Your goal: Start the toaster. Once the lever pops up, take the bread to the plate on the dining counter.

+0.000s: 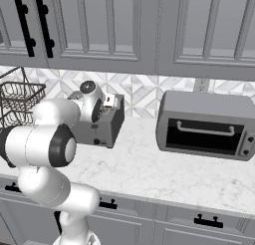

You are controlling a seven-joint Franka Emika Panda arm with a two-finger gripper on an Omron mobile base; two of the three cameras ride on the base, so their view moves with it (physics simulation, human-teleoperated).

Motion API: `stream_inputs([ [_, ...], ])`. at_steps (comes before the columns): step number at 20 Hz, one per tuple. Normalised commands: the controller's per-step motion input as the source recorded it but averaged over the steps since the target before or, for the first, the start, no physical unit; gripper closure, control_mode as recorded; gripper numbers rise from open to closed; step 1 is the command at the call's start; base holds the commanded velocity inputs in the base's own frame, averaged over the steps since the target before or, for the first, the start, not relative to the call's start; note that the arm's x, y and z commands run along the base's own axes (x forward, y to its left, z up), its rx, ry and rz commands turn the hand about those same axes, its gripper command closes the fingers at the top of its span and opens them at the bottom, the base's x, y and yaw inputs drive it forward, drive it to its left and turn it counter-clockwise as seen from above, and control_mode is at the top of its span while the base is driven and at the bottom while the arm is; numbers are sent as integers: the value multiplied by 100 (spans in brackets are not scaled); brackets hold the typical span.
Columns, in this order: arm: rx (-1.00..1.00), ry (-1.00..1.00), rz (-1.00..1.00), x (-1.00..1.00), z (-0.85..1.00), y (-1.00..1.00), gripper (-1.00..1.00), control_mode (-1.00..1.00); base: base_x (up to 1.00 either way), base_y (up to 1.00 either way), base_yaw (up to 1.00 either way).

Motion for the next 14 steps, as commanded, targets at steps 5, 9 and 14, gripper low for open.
stream_inputs([
  [5, 0, 0, 0, 0, 0, 0, -100, -100, 0, 0, 0],
  [9, 0, 0, 0, 0, 0, 0, -100, -100, 0, 0, 0],
  [14, 0, 0, 0, 0, 0, 0, -100, -100, 0, 0, 0],
])
